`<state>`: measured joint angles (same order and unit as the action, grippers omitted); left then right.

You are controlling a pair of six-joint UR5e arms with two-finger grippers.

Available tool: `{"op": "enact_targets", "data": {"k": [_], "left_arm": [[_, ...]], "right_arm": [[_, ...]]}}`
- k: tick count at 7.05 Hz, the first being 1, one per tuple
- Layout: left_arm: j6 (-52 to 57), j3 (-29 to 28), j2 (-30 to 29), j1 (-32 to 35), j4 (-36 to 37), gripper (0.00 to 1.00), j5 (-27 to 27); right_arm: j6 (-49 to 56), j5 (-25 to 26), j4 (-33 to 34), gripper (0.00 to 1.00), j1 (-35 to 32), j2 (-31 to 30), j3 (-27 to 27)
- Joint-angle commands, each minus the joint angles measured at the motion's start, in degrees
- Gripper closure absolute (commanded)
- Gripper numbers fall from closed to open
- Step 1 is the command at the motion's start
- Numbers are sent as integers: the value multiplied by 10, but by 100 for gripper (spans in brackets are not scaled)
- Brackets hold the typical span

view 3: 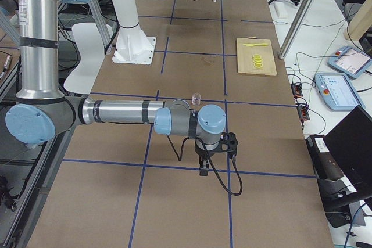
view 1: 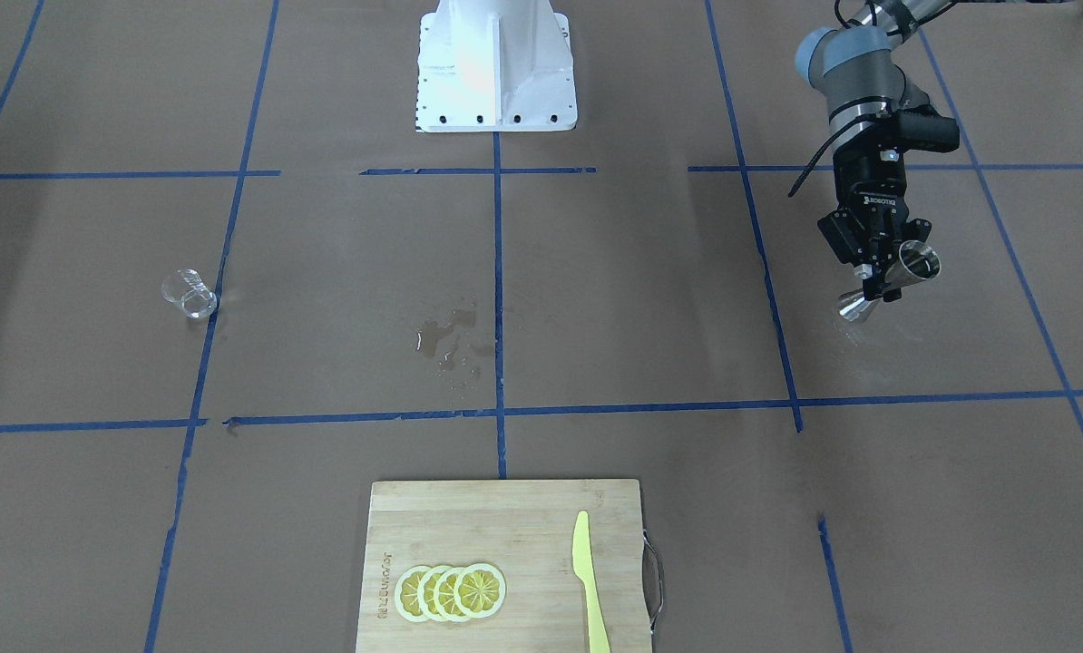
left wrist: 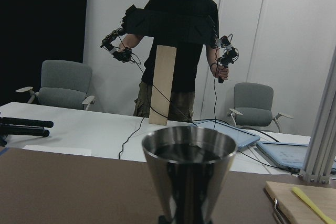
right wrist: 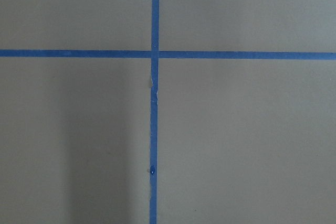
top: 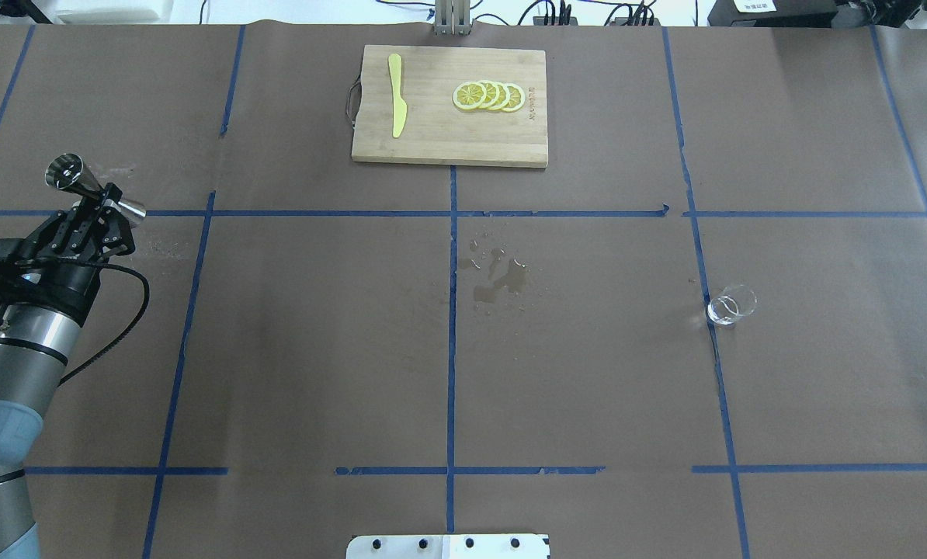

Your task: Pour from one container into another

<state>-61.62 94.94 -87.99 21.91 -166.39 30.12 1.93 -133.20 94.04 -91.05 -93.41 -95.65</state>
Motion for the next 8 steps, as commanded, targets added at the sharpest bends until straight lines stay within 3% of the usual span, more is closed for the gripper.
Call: {"op": "enact_targets", "data": {"k": [1,8], "left_arm": [[-3,-29,0,-34,0,100,-50],[-24,-77,0,-115,-2,100,-60]], "right_arm": [[0,0,0,0,0,1,-1],[0,0,0,0,-2,0,1]]}}
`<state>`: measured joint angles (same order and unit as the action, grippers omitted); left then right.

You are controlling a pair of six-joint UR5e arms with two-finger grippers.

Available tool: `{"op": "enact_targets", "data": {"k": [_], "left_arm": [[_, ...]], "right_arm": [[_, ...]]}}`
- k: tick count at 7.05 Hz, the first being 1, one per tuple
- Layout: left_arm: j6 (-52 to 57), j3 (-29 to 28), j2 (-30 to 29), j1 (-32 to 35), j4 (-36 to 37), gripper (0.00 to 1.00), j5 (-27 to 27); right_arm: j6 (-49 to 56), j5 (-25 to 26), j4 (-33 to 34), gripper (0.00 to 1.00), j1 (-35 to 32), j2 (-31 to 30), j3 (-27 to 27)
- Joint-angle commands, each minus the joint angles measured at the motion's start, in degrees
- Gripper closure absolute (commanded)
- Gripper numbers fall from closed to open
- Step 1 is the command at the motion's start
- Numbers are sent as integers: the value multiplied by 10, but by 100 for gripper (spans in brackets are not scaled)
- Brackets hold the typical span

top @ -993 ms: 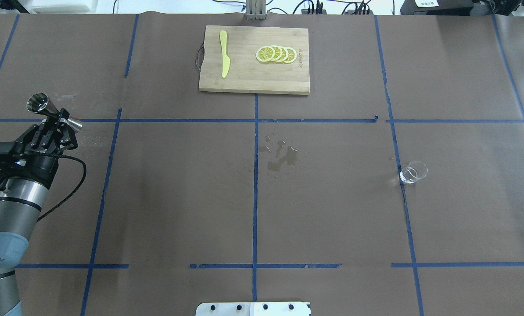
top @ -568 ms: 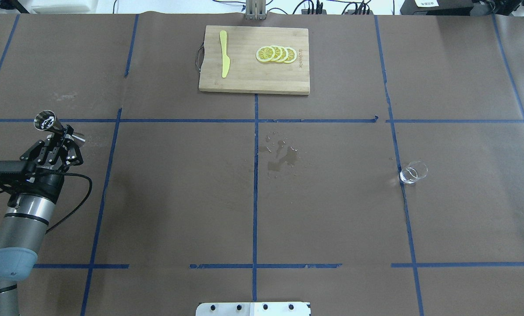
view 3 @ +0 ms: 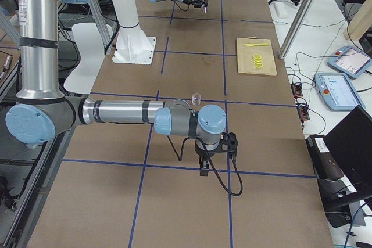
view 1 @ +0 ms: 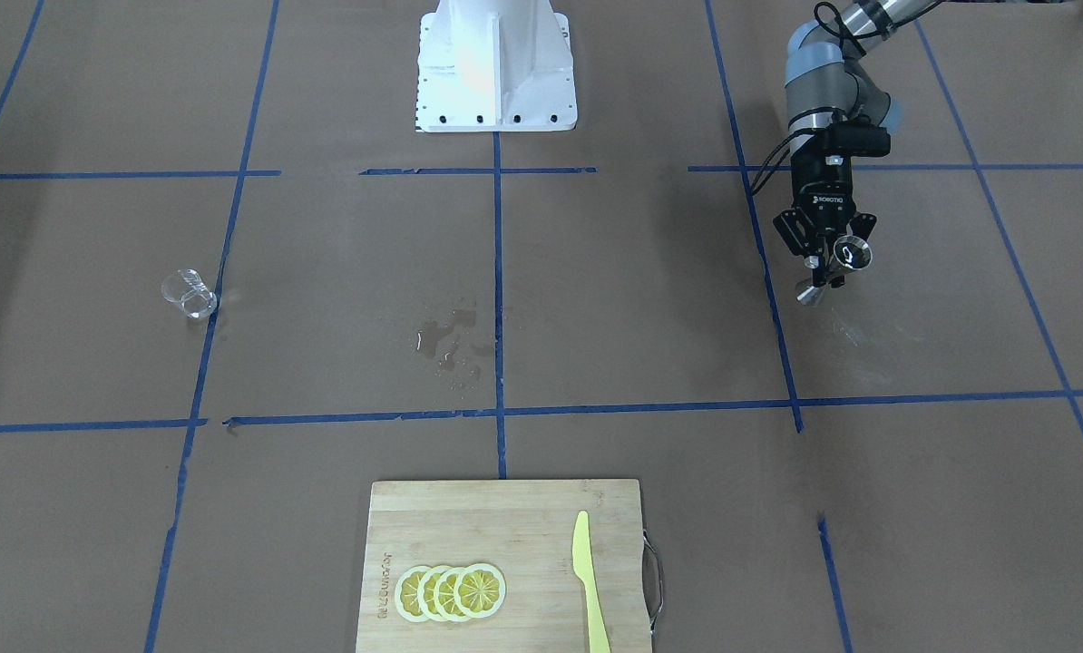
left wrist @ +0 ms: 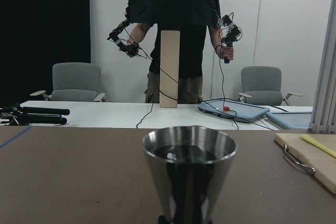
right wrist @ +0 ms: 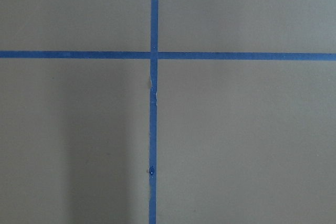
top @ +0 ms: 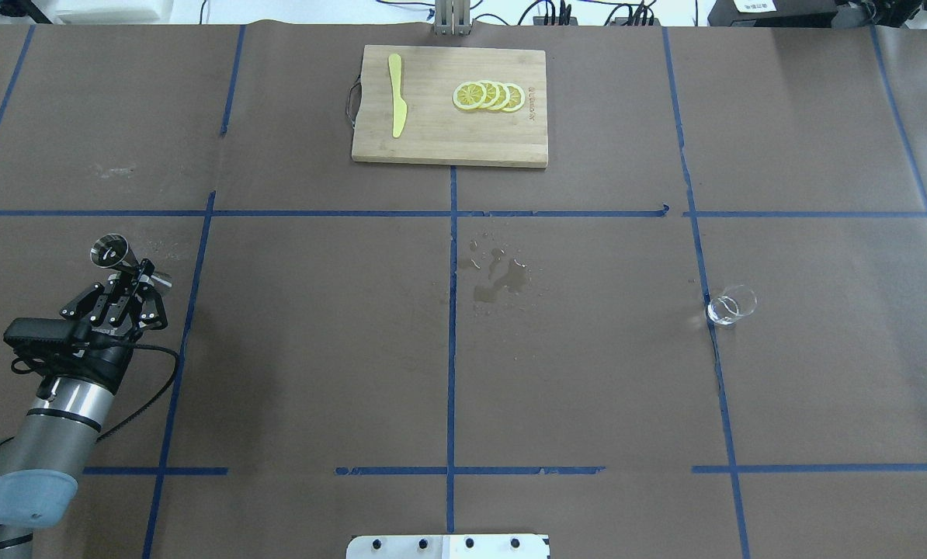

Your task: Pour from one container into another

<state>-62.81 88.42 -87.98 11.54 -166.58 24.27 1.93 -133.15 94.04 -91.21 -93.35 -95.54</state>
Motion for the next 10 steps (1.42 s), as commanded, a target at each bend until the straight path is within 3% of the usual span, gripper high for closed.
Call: {"op": "enact_targets", "data": {"k": [1,6,10], "left_arm": [[-14,-16,0,-21,-1,100,-4],[-19,-18,-1,-43,-4,100,-69],[-18,-18,-1,-77,-5,100,-68]], "right_arm": [[0,0,0,0,-1,-1,0],[0,0,0,0,-3,-4,-2],[2,1,0,0,-5,-4,0]]}}
